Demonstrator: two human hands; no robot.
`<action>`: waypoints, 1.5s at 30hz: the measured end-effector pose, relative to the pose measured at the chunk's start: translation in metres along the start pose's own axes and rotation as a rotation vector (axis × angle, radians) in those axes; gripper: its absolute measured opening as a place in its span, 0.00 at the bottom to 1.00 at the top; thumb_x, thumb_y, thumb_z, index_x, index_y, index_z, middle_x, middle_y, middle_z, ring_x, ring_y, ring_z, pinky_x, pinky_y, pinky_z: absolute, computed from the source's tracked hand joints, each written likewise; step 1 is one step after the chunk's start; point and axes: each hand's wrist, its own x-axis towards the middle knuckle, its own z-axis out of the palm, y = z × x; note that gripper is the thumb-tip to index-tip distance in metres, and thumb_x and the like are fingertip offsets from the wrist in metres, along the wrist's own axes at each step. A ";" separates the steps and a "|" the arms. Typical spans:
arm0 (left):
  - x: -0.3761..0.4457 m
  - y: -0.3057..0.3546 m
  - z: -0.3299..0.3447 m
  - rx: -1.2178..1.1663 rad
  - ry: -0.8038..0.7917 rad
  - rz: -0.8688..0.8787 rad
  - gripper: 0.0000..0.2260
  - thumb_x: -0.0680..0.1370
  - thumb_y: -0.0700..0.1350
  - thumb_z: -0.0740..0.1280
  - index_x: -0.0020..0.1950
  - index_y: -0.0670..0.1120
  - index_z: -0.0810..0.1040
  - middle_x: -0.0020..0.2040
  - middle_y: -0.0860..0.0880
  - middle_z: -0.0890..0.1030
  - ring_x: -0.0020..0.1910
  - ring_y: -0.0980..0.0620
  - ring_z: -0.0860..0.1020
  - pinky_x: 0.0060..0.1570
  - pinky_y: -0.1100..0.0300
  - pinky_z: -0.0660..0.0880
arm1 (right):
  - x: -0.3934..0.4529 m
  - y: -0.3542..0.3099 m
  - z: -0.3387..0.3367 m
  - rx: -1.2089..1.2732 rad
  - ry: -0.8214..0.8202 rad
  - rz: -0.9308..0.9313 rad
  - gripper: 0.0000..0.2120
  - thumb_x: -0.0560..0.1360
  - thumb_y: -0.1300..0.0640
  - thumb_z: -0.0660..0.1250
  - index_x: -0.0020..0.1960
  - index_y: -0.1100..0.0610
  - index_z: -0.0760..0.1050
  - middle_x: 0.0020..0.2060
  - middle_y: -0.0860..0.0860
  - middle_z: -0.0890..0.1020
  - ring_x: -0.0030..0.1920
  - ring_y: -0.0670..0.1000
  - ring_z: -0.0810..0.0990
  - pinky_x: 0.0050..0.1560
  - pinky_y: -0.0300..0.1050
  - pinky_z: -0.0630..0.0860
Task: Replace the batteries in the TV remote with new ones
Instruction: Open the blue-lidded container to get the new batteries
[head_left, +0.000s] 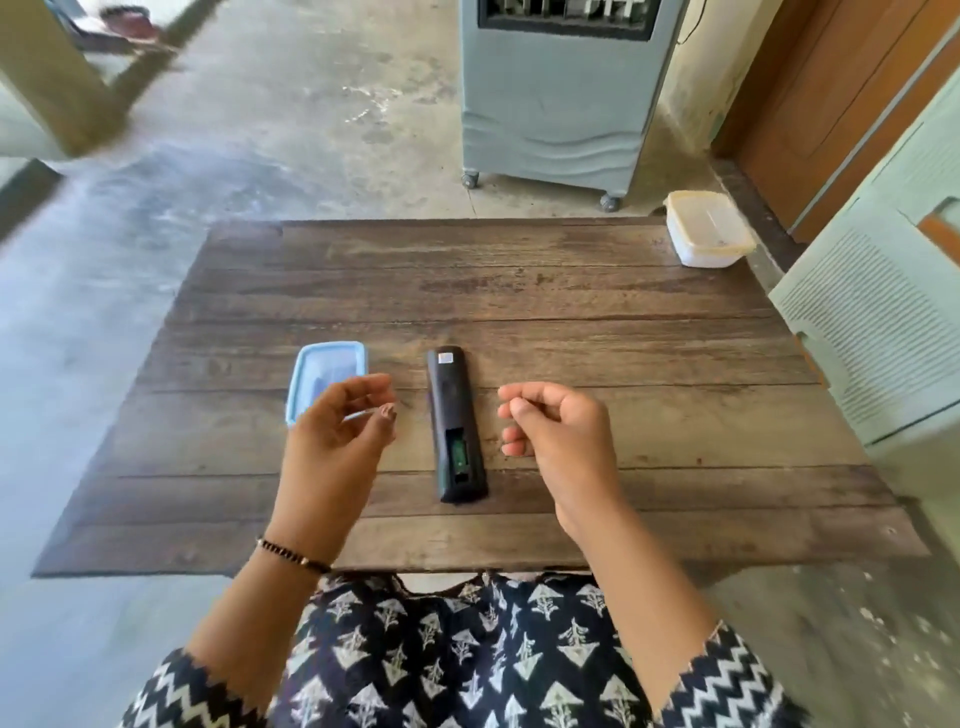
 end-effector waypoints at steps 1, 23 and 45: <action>-0.001 -0.007 -0.015 0.035 0.039 0.012 0.12 0.75 0.32 0.65 0.49 0.50 0.77 0.45 0.51 0.80 0.43 0.56 0.79 0.49 0.58 0.77 | -0.003 0.001 0.014 -0.044 -0.023 -0.010 0.10 0.75 0.67 0.62 0.45 0.58 0.81 0.36 0.52 0.82 0.32 0.46 0.77 0.33 0.39 0.79; 0.064 -0.066 -0.107 0.684 -0.260 0.210 0.59 0.59 0.64 0.71 0.75 0.45 0.36 0.71 0.60 0.63 0.71 0.61 0.60 0.72 0.51 0.39 | -0.002 0.037 0.148 -1.092 -0.321 -0.790 0.21 0.68 0.65 0.71 0.61 0.64 0.75 0.63 0.59 0.76 0.66 0.58 0.72 0.68 0.52 0.61; 0.060 -0.067 -0.111 0.741 -0.228 0.200 0.43 0.59 0.64 0.60 0.74 0.57 0.56 0.69 0.57 0.71 0.66 0.65 0.64 0.70 0.67 0.43 | -0.012 0.048 0.164 -1.601 -0.213 -1.122 0.14 0.74 0.68 0.55 0.51 0.68 0.78 0.48 0.67 0.82 0.49 0.65 0.82 0.46 0.57 0.80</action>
